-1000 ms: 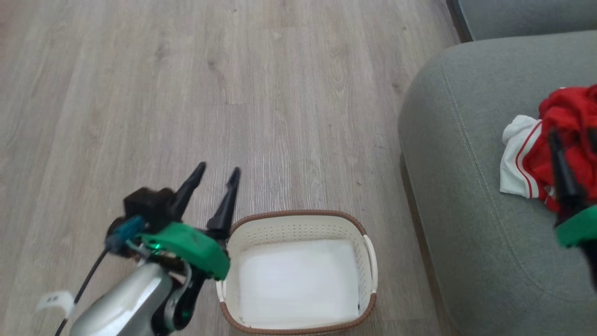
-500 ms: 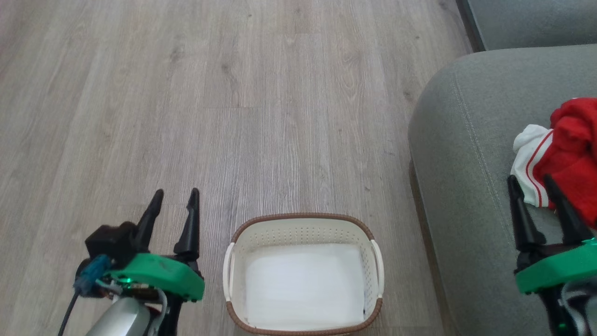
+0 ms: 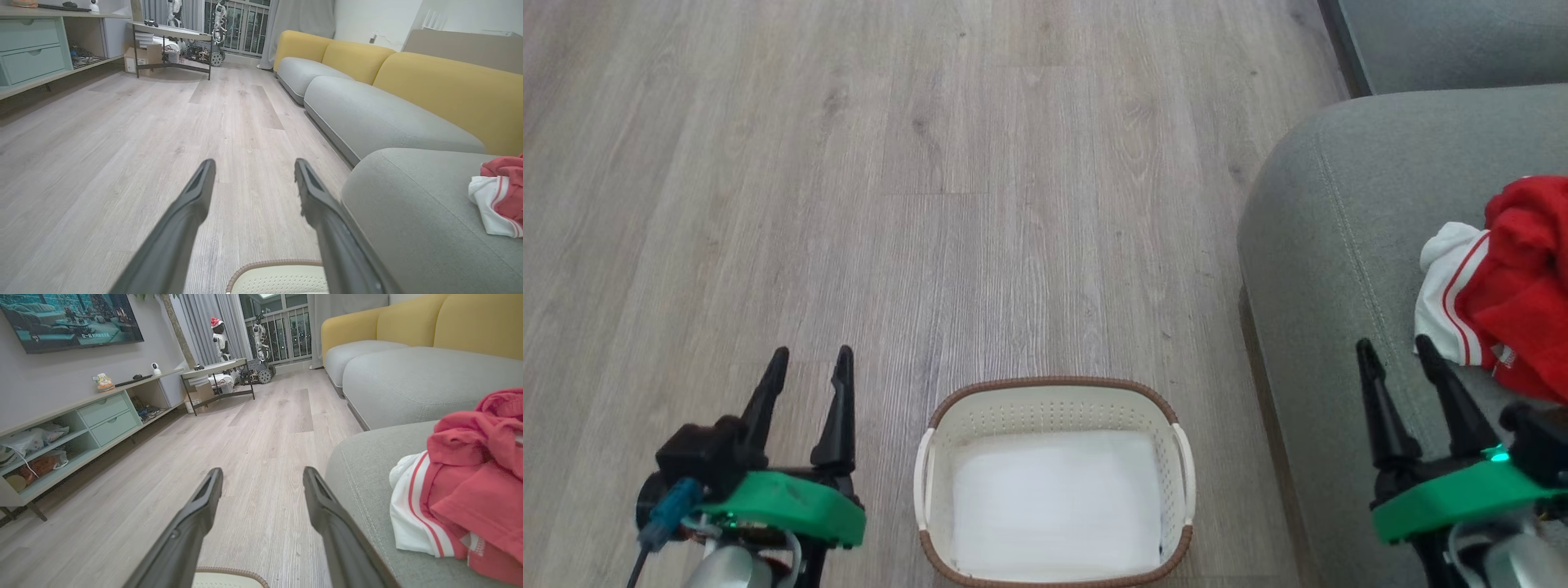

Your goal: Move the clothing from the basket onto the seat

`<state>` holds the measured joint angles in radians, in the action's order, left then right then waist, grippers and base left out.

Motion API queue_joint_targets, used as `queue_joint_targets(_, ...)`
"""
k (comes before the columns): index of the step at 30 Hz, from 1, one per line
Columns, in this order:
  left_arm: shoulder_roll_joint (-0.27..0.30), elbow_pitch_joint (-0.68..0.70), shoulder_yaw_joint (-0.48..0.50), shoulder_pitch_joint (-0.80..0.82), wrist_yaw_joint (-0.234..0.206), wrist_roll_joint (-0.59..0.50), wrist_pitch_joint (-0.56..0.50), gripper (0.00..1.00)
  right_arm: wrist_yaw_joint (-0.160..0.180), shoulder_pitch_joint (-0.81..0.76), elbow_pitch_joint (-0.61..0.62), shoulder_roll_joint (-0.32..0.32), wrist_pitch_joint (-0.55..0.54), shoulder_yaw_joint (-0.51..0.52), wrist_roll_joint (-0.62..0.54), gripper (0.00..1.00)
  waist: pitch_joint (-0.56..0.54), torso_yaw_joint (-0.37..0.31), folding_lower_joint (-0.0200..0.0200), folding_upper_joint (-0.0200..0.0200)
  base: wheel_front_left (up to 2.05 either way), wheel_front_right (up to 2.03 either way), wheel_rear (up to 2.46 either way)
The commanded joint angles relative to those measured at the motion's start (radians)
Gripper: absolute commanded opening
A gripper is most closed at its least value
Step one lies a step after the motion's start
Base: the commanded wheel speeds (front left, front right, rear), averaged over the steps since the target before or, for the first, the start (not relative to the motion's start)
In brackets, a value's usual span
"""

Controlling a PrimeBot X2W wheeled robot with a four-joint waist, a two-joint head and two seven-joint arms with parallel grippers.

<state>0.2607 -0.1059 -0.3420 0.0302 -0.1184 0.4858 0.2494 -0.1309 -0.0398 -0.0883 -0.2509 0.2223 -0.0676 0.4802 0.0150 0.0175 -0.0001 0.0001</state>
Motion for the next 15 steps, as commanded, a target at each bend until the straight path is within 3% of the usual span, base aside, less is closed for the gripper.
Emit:
queue_joint_targets(1,-0.003,0.020,0.064,0.027,0.018,-0.027,0.012,1.00,0.000,0.006,0.019,-0.002,0.022,-0.023,-0.014,1.00,0.000,-0.001,0.0001,-0.0001,0.00,0.00,0.00)
queue_joint_targets(15,-0.078,-0.043,0.172,0.012,0.129,-0.148,0.012,1.00,0.000,0.035,-0.023,0.010,0.038,-0.042,-0.022,1.00,0.010,-0.008,0.0001,-0.0001,0.00,0.00,0.00)
